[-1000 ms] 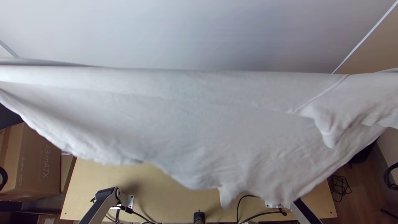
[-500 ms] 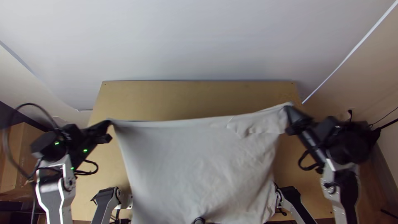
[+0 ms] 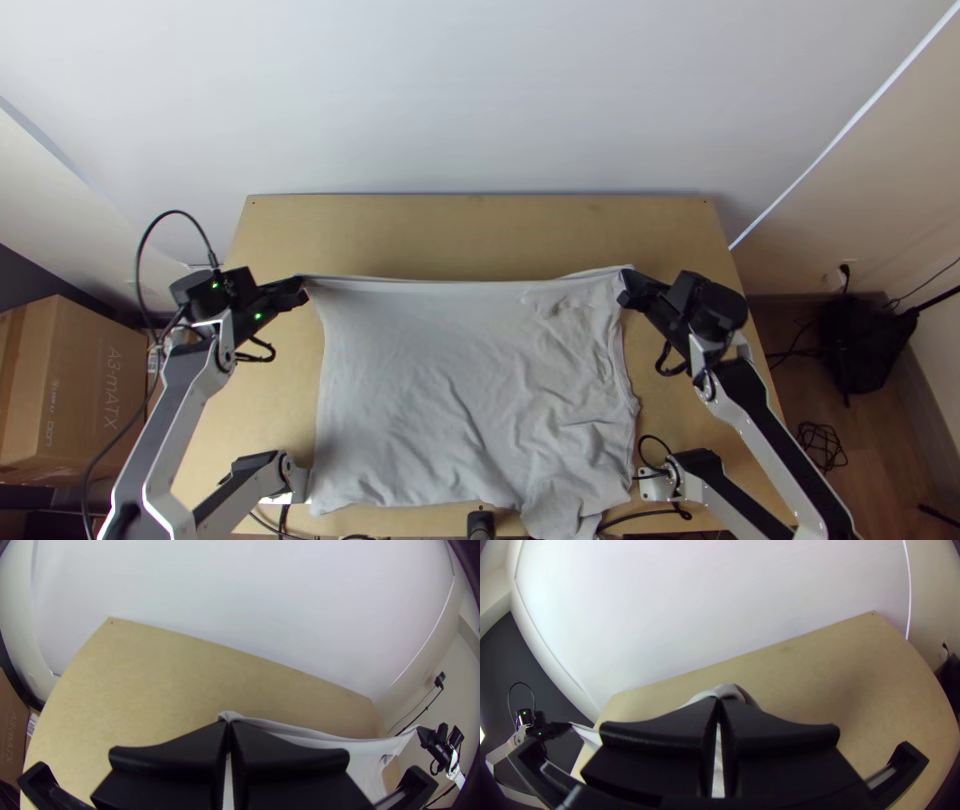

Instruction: Fold the t-shirt

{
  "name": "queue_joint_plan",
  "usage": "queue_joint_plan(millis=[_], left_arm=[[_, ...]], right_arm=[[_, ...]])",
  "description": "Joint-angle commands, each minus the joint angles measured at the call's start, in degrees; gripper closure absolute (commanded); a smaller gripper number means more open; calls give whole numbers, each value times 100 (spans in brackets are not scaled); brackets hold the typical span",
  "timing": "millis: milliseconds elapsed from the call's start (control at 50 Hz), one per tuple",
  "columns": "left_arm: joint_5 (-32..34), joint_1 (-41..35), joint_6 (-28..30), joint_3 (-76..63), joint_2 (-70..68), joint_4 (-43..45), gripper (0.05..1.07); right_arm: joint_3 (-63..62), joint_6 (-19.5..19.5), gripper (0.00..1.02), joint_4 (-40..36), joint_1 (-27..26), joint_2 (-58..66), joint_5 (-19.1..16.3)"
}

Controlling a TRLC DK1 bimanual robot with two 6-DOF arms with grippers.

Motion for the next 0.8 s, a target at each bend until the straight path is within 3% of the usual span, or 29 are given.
queue_joint_plan(millis=[0, 100, 440, 780], left_arm=[[-116, -40, 45, 335, 740, 436, 105], [-222, -101, 62, 695, 1416, 603, 105], [-380, -295, 132, 2101, 3394, 744, 105], [-530, -409, 97, 4000, 5152, 260, 105]], right_arm=[[340, 20, 100, 445, -147, 826, 68], [770, -59, 100, 744, -191, 1652, 68], [2748, -252, 100, 762, -454, 4245, -55], [4682, -235, 100, 23, -542, 5994, -108]])
